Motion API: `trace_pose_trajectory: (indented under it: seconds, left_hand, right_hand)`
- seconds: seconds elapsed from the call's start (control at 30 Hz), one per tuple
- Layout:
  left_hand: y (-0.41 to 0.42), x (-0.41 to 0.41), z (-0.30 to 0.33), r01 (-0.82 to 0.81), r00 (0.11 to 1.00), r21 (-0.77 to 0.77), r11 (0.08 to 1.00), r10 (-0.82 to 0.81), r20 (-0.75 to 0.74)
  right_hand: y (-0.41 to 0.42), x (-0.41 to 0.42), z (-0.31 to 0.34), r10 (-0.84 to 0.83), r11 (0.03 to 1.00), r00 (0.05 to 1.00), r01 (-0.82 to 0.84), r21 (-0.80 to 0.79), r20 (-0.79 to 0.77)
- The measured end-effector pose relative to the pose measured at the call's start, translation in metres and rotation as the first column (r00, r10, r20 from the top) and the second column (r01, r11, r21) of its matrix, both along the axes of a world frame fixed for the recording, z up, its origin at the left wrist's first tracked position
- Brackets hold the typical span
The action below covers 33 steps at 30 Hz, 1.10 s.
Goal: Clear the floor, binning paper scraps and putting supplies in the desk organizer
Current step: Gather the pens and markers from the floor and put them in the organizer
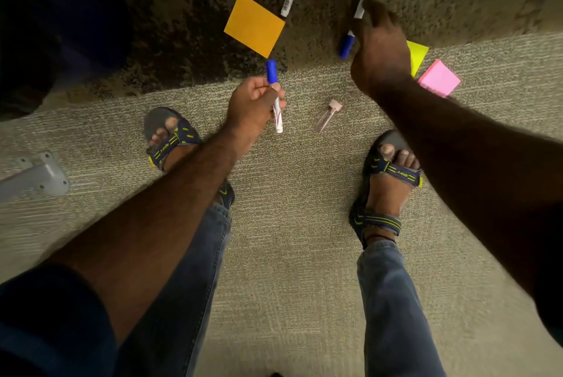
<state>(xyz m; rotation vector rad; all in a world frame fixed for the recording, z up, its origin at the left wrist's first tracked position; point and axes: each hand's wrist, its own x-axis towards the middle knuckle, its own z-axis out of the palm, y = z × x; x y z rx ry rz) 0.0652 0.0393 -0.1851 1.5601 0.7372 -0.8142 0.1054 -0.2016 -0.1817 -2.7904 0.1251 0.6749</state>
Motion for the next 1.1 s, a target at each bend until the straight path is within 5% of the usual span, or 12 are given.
trace_pose_trajectory:
  seconds: [0.17, 0.73, 0.97, 1.1]
  left_hand:
    - [-0.008, 0.005, 0.002, -0.068, 0.996, -0.095, 0.993, 0.062, -0.065]
    - [-0.021, 0.029, -0.001, -0.109, 0.992, -0.141, 0.984, 0.098, -0.085]
    - [-0.016, 0.039, -0.004, -0.172, 0.983, -0.132, 0.976, 0.161, -0.086]
    - [-0.015, 0.049, -0.004, -0.221, 0.973, -0.202, 0.954, 0.202, -0.112]
  right_hand:
    - [0.001, 0.004, -0.006, 0.125, 0.985, 0.990, -0.132, -0.108, -0.066]
    - [-0.002, 0.022, -0.013, 0.106, 0.949, 0.994, -0.106, -0.298, -0.017]
    - [0.033, 0.029, 0.003, -0.166, 0.971, 0.983, 0.176, 0.161, -0.078]
    - [0.062, 0.029, 0.007, -0.358, 0.777, 0.889, 0.453, 0.437, -0.285]
